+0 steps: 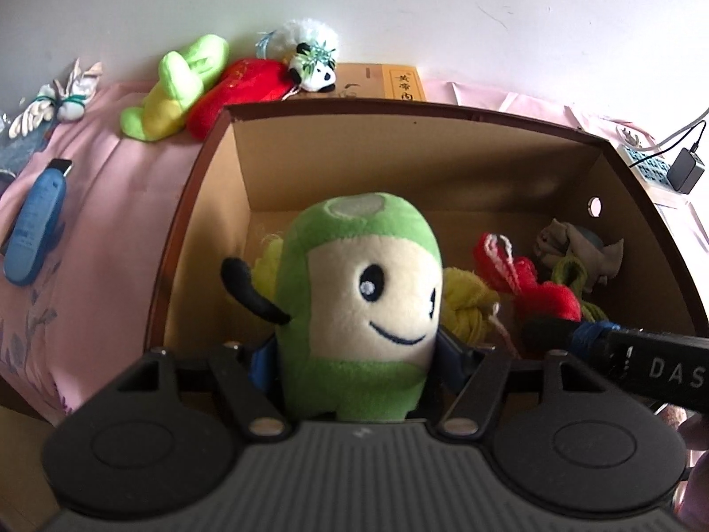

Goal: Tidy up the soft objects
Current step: 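Carry the red mesh toy and green plush doll over the brown box, then lower both items into the box and open both tools to release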

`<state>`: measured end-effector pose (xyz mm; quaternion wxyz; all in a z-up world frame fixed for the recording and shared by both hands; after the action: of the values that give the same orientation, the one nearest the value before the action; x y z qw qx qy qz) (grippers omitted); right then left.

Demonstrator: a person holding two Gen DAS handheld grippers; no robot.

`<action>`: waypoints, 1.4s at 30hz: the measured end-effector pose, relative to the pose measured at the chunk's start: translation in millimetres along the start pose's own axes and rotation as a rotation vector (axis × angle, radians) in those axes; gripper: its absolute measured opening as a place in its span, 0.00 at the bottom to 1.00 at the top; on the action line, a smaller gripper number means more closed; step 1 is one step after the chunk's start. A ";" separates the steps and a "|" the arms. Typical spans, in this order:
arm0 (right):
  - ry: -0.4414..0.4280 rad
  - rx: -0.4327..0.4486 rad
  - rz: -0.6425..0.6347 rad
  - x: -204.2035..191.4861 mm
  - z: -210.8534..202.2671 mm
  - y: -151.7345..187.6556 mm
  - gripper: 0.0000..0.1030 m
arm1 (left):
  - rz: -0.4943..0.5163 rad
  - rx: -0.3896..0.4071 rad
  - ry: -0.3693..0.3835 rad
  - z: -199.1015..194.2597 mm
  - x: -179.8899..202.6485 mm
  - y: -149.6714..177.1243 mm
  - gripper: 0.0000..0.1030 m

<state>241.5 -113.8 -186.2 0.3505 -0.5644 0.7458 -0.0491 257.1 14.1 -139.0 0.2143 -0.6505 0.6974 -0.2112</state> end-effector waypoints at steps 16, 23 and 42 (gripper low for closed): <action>-0.003 0.136 0.010 -1.1 -34.6 -9.6 0.15 | 0.029 0.103 -0.075 -42.3 3.0 -11.8 0.72; -0.014 0.195 -0.024 -9.0 -51.3 -7.9 0.15 | 0.021 0.137 -0.094 -62.0 0.8 -12.6 0.72; -0.006 0.251 -0.122 -26.0 -81.7 12.5 0.16 | -0.012 0.175 -0.166 -103.4 -10.4 7.1 0.72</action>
<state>187.2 -112.9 -118.6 0.4170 -0.5606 0.6969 -0.1615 192.6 26.5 -58.1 0.3262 -0.6488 0.6520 -0.2180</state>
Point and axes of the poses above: each gripper's, at about its wrist camera, not at the fingertips, and z roughly the way its jaws point, x to its right, y to its underside, the point moved 6 cm from there along z, roughly the way its jaws point, and after that the axes turned 6 degrees about -y, right-handed, at the moved point
